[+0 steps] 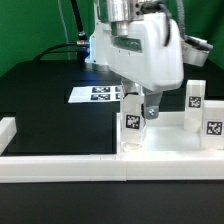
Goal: Assemble square table
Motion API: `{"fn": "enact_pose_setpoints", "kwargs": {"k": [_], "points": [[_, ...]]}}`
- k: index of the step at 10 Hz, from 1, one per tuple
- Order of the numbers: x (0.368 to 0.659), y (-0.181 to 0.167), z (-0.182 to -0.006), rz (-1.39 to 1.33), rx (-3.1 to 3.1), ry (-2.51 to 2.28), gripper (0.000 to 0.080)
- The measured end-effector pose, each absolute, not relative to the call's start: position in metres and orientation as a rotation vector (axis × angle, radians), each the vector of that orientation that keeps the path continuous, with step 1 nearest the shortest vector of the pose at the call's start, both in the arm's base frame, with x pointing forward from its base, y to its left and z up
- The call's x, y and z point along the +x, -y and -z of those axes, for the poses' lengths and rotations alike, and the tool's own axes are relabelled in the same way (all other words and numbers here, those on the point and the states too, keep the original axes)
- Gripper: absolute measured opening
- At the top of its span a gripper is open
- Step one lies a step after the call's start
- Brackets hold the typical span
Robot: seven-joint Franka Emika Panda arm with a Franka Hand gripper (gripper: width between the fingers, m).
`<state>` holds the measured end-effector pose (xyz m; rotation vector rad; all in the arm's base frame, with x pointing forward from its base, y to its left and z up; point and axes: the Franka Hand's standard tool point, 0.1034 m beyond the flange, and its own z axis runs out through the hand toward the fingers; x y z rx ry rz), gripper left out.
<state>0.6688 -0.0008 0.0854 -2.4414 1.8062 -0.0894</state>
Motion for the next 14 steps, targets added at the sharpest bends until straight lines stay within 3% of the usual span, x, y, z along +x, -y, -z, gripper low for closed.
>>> {"fn": "enact_pose_setpoints", "kwargs": {"k": [3,6,8,10,11,14], "points": [[0.6688,0.0023,-0.0853,0.108,-2.634,-1.528,0.0649],[0.6710,0.0013,-0.0839,0.121,-3.043,-0.802,0.0649],[0.6714,0.0026,-0.0837,0.124,-3.023,-0.862,0.0649],[0.6714,0.0028,-0.0837,0.124,-3.019,-0.873,0.0377],[0.6709,0.0043,-0.0836,0.122,-2.958,-1.052,0.0292],[0.6701,0.0062,-0.0827,0.119,-2.829,-1.347,0.0292]]}}
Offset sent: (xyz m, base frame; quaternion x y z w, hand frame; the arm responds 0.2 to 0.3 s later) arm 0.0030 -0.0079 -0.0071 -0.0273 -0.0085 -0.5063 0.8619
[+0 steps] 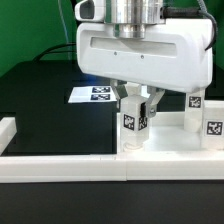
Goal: Assemble square table
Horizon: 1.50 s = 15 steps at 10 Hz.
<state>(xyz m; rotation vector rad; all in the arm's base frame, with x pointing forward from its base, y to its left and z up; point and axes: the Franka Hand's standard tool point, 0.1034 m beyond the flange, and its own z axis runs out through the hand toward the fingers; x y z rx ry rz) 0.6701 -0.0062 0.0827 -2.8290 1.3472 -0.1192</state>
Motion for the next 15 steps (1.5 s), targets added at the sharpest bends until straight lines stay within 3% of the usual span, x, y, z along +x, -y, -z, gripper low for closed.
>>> {"fn": "enact_pose_setpoints", "kwargs": {"k": [4,7,9,10,11,15], "points": [[0.668,0.005,-0.080,0.005,-2.060,-2.202,0.0292],[0.668,0.006,-0.080,-0.032,-1.902,-2.306,0.0292],[0.668,0.004,-0.079,-0.023,-1.934,-2.278,0.0534],[0.669,0.001,-0.078,0.017,-2.129,-2.096,0.0534],[0.665,-0.002,-0.077,0.002,-2.317,-1.919,0.0626],[0.663,0.001,-0.076,0.023,-2.583,-1.586,0.0649]]}}
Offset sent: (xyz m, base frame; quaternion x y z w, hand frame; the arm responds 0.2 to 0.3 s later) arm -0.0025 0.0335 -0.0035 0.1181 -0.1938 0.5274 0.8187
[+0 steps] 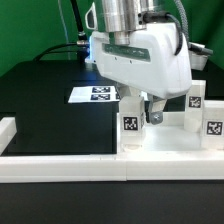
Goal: Assemble square table
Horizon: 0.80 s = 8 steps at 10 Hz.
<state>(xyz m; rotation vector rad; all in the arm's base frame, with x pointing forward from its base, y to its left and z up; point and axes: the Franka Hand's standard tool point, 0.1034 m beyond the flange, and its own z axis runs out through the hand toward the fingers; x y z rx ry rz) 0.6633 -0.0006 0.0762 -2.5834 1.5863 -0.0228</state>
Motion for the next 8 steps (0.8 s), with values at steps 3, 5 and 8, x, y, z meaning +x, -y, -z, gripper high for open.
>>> {"fn": "enact_pose_setpoints", "kwargs": {"k": [3,5,8], "points": [[0.670,0.012,-0.083,0.079,-2.941,-0.957,0.0649],[0.671,0.015,-0.083,0.088,-3.007,-0.761,0.0649],[0.671,0.016,-0.083,0.087,-2.991,-0.817,0.0390]]}}
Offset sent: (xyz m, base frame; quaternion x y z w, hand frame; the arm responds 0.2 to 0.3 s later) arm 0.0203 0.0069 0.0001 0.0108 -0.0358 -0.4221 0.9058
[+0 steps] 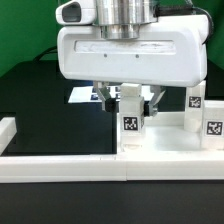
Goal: Assemble square table
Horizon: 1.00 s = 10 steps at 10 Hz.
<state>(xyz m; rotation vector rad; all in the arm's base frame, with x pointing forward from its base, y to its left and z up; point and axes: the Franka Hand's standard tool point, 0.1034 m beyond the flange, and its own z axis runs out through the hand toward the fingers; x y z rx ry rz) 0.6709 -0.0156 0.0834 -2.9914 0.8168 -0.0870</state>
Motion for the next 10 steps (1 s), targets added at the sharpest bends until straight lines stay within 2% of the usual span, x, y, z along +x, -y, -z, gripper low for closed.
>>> {"fn": "enact_pose_setpoints", "kwargs": {"k": [1,2,4,6,8,10], "points": [[0.6710,0.0153,-0.0834,0.084,-2.956,-0.927,0.0390],[0.6709,0.0152,-0.0833,0.081,-2.903,-1.072,0.0288],[0.6707,0.0155,-0.0832,0.075,-2.815,-1.277,0.0288],[0.6696,0.0162,-0.0823,0.062,-2.594,-1.674,0.0288],[0.6677,0.0156,-0.0812,0.025,-2.163,-2.171,0.0288],[0.6642,0.0171,-0.0803,-0.018,-1.784,-2.403,0.0288]]}}
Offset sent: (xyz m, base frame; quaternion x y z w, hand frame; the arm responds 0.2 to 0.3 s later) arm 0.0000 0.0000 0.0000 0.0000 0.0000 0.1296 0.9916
